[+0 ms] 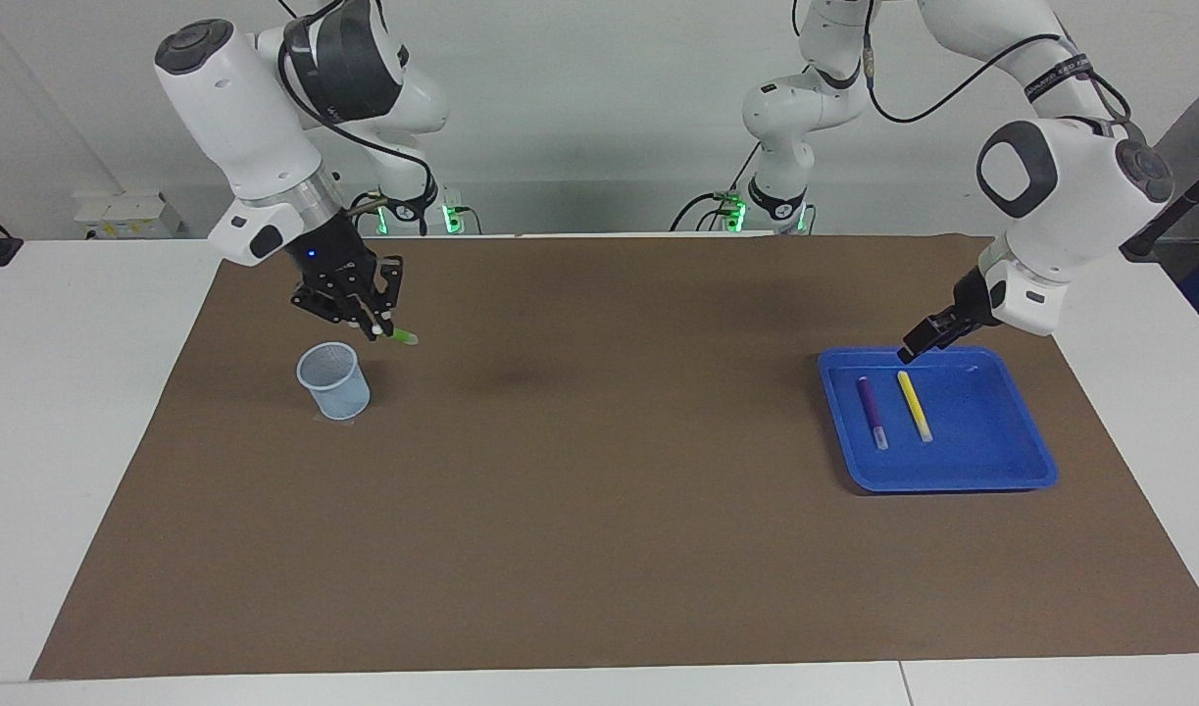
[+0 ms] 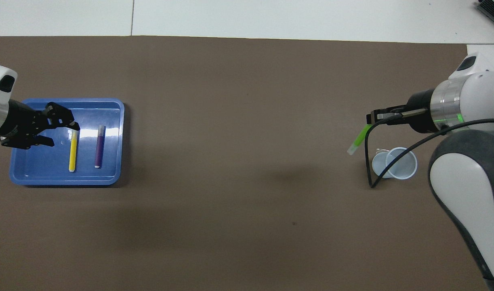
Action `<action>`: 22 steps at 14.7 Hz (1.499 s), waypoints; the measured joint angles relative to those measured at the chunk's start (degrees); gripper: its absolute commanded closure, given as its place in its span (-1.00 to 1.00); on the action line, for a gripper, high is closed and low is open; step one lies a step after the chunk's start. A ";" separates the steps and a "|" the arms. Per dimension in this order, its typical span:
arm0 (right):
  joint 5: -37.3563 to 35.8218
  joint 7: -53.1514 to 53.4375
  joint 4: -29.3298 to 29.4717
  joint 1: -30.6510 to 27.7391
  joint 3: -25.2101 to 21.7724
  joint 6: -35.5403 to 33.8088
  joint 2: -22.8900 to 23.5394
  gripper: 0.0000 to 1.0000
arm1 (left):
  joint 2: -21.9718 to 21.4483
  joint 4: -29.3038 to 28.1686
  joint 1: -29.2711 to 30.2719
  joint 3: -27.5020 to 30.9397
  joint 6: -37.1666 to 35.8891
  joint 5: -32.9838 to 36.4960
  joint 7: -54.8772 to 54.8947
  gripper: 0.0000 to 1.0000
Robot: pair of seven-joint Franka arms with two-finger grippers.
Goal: Right arm passes pens to left for tray arrangement
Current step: 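Lift the green pen from the white cup with the right gripper, then carry the green pen toward the left gripper while the left gripper approaches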
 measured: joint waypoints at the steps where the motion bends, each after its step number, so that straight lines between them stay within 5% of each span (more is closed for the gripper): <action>1: 2.70 4.43 0.00 0.80 0.00 1.28 0.06 1.00 | -0.51 0.69 -1.14 -0.06 -0.04 -2.07 -7.35 -0.67; 5: 8.13 24.35 -0.16 6.51 0.14 9.00 0.57 1.00 | -2.46 1.23 -4.63 -0.18 0.41 -9.32 -33.14 -0.80; 14: 10.33 58.79 -4.03 19.69 0.35 30.66 0.95 1.00 | -4.43 1.28 -13.10 -0.48 12.39 -18.18 -70.80 -0.83; 22: 10.34 70.20 -5.91 25.20 0.32 39.69 0.94 1.00 | -4.93 1.16 -21.05 -0.64 16.07 -18.19 -86.79 -1.00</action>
